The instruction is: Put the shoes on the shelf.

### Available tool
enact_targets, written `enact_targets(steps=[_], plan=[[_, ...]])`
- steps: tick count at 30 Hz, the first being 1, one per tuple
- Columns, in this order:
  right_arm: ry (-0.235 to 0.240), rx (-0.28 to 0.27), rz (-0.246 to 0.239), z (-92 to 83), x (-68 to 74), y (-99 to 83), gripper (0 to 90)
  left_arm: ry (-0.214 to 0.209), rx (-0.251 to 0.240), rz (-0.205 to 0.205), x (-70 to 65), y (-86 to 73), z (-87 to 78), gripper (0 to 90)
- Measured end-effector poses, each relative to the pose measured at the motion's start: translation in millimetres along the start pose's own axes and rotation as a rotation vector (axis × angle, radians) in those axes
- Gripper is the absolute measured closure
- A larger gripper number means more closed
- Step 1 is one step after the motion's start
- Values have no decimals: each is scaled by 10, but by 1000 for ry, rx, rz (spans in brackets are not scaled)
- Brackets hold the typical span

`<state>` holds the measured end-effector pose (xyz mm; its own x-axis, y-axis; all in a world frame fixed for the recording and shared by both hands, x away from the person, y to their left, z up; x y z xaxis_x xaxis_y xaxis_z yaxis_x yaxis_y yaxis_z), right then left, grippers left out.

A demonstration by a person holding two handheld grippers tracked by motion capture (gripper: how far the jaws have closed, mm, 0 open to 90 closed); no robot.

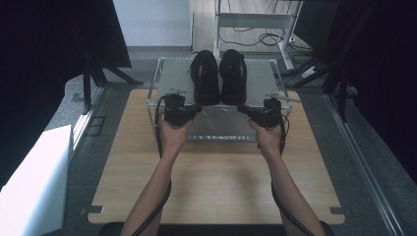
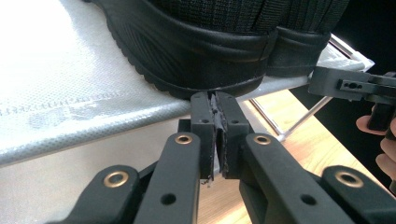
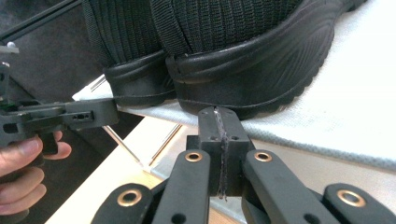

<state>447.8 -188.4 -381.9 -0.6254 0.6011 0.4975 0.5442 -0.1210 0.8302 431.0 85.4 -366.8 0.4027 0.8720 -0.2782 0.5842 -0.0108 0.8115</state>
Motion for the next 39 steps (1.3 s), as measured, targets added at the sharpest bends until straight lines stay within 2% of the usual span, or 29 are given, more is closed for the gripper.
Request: enact_targets(steps=[4,6,8,14,16,19,21,24,27,29,35,39], plan=[[13,-7,19,23,-15,8,900,13,7,-3,16,19,29,867],[7,-4,9,26,-16,14,900,5,4,-18,21,31,34,869],[6,-5,11,30,-14,23,900,13,6,-11,14,36,33,870],[9,3,8,37,-9,17,900,-4,7,-12,17,23,27,854],[8,4,3,31,-2,10,894,-9,0,1,-6,6,14,792],[18,8,-4,18,13,-2,829,-12,-23,20,-34,-13,-7,678],[12,14,-27,-1,36,-7,785,-10,-25,33,-51,-24,-26,598],[14,12,-56,-52,71,-14,671,4,-35,67,-73,-49,-59,496],[7,18,-82,-111,102,-32,578,-3,-30,96,-86,-96,-90,410],[-4,22,-120,-160,113,-55,514,8,-25,108,-84,-146,-118,329],[-13,48,-189,-278,119,-149,378,7,-15,109,-31,-265,-225,201],[-7,60,-214,-354,139,-210,304,45,-9,142,-38,-331,-311,142]])
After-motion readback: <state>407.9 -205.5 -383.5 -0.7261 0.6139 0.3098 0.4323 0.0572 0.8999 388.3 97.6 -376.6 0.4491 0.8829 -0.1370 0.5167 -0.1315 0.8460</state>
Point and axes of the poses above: each handheld gripper's, and its own axes: z roughly forward along the jaws, y roughly out of its top, x roughly to its left, the point moved 2 cm from there along z, roughly forward along the jaws, and after that the axes turned 7 degrees about y, right-handed, at the moved point
